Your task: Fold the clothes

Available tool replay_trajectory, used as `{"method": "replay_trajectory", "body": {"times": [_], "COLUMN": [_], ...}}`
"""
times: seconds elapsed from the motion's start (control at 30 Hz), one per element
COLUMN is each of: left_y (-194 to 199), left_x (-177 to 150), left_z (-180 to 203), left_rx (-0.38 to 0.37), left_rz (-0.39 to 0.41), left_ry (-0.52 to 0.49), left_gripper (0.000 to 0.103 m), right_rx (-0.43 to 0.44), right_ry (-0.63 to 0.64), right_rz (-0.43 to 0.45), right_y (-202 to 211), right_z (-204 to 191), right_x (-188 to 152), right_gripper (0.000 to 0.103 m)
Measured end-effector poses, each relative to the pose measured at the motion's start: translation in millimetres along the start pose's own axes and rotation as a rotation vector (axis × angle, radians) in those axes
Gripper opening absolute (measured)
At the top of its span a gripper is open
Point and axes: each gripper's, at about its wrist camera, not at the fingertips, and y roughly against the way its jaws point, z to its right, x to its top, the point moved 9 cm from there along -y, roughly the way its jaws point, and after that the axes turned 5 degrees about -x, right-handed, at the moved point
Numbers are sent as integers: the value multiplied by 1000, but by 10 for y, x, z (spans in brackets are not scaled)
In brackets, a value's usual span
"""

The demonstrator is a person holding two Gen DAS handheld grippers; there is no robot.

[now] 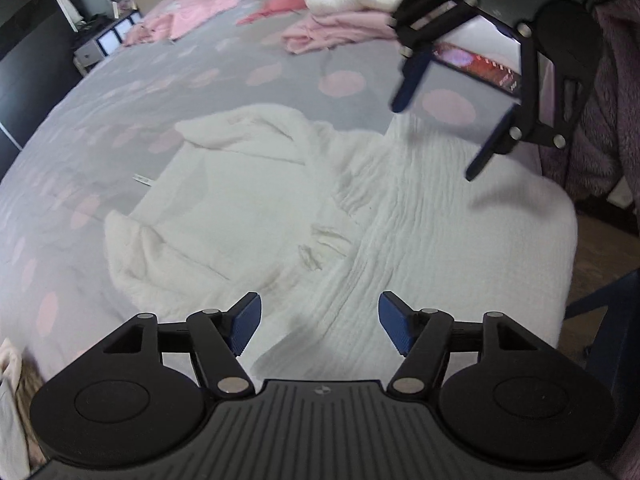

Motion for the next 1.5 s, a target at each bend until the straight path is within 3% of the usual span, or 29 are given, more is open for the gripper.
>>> {"method": "replay_trajectory", "body": {"times": [0.27, 0.37, 0.5, 0.6, 0.63, 0.7, 0.77, 0.8, 0.9, 1.0, 1.1, 1.33, 1.5], "left_y": [-258, -247, -208, -227, -241, -271, -295, -302, -279, -253, -161, 232, 279], "left_x": [-200, -210, -166, -151, -150, -149, -152, -156, -133, -93, -40, 77, 202], "left_z": [-109, -50, 121, 188, 171, 123, 76, 54, 106, 189, 152, 72, -148], "left_rx": [-105, -104, -92, -78, -75, -67, -76, -91, -131, -88, -53, 35, 90], "left_rz": [12, 29, 35, 32, 33, 36, 36, 34, 29, 23, 30, 84, 103], "left_ry": [98, 80, -21, -71, -62, -37, -2, 23, 33, -24, -15, 3, 13], "left_gripper": [63, 60, 41, 36, 36, 48, 53, 49, 28, 16, 7, 6, 6], "right_rx": [98, 104, 110, 115, 119, 135, 142, 138, 140, 120, 91, 17, -35], "right_ry": [-56, -13, 105, 124, 110, 61, -12, -53, -82, -42, -25, -3, -53], "right_rz": [-14, -7, -13, -13, -16, -21, -22, -24, -33, -39, -24, 67, 76], "right_y": [-453, -446, -400, -407, -425, -464, -500, -520, -511, -480, -361, 35, -40], "right_z": [75, -43, -244, -280, -261, -204, -126, -83, -75, -135, -155, -118, 125], "right_x": [-16, -67, -132, -167, -169, -154, -120, -96, -75, -70, -3, 203, 334], "right_gripper": [78, 75, 52, 49, 49, 49, 36, 23, 14, 12, 11, 11, 11]}}
